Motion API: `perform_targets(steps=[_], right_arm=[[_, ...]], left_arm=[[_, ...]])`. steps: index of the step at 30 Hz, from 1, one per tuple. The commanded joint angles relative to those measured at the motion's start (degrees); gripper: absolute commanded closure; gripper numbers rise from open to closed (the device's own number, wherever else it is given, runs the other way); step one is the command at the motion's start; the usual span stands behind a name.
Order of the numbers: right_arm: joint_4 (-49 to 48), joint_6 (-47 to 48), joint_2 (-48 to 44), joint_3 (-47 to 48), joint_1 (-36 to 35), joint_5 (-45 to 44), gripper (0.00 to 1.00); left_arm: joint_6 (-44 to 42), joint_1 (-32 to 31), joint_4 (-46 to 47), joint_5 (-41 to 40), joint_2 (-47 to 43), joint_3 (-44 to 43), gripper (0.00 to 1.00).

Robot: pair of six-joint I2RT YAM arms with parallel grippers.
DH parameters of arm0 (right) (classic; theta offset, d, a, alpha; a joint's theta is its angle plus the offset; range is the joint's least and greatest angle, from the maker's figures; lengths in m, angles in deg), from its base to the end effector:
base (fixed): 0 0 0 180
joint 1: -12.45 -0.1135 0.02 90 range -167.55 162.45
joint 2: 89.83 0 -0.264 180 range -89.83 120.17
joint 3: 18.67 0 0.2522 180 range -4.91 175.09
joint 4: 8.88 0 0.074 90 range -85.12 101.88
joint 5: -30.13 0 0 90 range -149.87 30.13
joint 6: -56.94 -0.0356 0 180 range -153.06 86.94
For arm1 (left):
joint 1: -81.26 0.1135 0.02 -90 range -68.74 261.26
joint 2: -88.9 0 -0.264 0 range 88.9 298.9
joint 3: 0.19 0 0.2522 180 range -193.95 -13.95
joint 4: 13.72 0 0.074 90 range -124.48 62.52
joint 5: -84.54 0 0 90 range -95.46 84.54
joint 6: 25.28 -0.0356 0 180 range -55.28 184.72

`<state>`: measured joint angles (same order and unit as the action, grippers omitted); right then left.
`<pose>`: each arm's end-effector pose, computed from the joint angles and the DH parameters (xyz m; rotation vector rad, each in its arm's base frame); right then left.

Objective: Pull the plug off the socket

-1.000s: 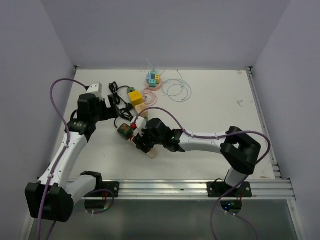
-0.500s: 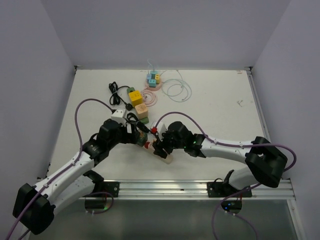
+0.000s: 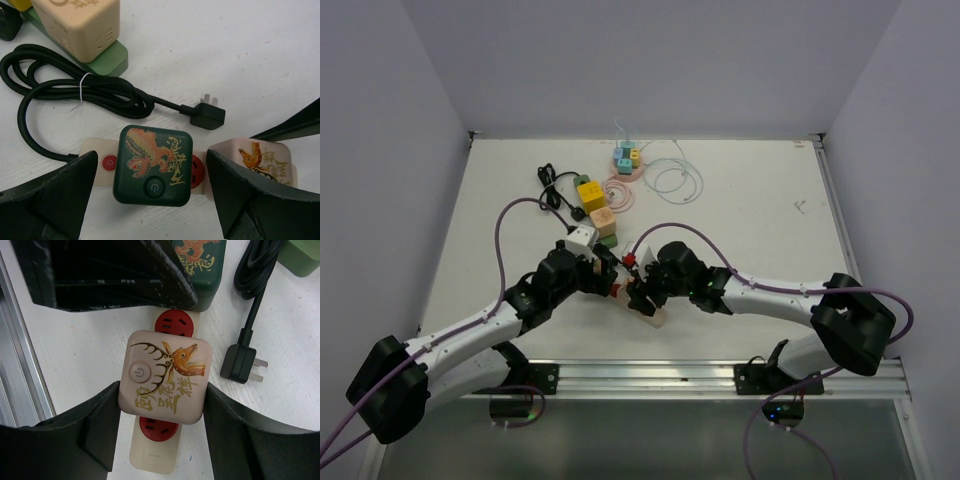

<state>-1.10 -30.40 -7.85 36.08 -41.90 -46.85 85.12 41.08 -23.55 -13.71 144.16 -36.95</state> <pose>0.1663 0.2456 0.1972 -1.1977 1.9239 0.7456 0.1598 -0.1283 0.1986 0.2711 2.0806 -0.5006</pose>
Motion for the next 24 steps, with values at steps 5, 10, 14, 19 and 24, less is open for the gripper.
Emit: perform_targets(steps=[5, 10, 14, 19, 24], right_arm=[[-2.0, -0.2, -3.7, -0.3, 1.0, -0.2, 0.70], [-2.4, -1.4, -3.6, -0.3, 1.7, 1.1, 0.70], [-2.9, -2.2, -3.7, -0.1, 2.7, 3.1, 0.71], [-2.7, -4.9, -4.7, 0.0, 4.5, 5.3, 0.76], [-4.6, -9.4, -5.1, -0.2, 9.7, 12.2, 0.79]], left_arm=[[-1.3, -1.8, 6.1, -5.3, 1.5, 2.6, 0.10], [-0.9, -2.2, 8.3, -4.1, 1.0, 4.1, 0.18], [0.8, -2.9, 8.1, -4.5, 2.6, 3.2, 0.26], [2.2, -4.6, 7.0, -7.2, 6.3, 2.1, 0.82], [3.4, -10.9, 6.6, -16.2, 6.8, 1.9, 1.00]])
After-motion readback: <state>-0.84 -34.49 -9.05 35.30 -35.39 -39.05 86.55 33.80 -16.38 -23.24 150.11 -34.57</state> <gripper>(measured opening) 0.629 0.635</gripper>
